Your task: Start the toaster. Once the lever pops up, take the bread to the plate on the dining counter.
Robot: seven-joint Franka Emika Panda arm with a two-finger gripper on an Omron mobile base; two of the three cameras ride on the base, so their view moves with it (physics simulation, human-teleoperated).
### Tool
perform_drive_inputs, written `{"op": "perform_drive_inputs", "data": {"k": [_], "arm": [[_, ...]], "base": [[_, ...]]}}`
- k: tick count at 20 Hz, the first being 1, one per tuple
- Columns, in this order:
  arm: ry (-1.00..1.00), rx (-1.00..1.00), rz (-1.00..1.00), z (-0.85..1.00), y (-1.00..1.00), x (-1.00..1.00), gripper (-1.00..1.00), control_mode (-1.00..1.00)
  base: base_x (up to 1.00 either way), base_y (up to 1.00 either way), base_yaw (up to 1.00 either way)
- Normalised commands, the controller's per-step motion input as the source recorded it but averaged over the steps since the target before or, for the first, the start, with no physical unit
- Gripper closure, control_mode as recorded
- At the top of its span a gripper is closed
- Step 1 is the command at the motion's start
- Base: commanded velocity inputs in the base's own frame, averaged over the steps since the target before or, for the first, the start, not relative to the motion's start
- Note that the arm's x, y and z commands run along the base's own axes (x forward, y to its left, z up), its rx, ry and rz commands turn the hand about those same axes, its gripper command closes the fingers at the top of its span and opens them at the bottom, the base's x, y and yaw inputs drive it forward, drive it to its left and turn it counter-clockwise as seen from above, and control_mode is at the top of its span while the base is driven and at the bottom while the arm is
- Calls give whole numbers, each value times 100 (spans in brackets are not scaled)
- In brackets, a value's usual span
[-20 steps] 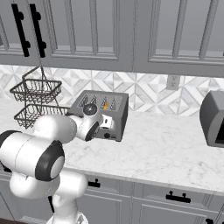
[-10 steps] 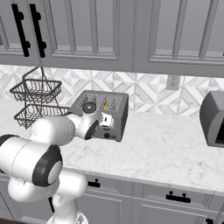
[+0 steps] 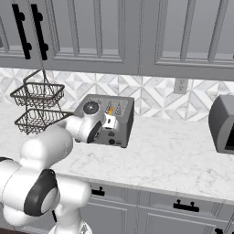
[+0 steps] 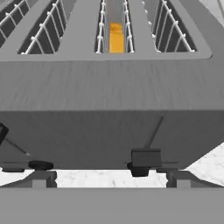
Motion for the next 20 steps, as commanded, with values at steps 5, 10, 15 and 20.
{"op": "perform_drive_inputs", "data": {"k": [5, 10, 15, 20], "arm": [[-7, 0, 0, 36, 1, -27, -100, -100], [-15, 0, 0, 42, 1, -29, -100, -100], [-17, 0, 0, 37, 0, -5, -100, -100], [-16, 0, 0, 42, 0, 0, -100, -100]], "base": [[0, 0, 0], [0, 0, 0], [0, 0, 0], [0, 0, 0]]}}
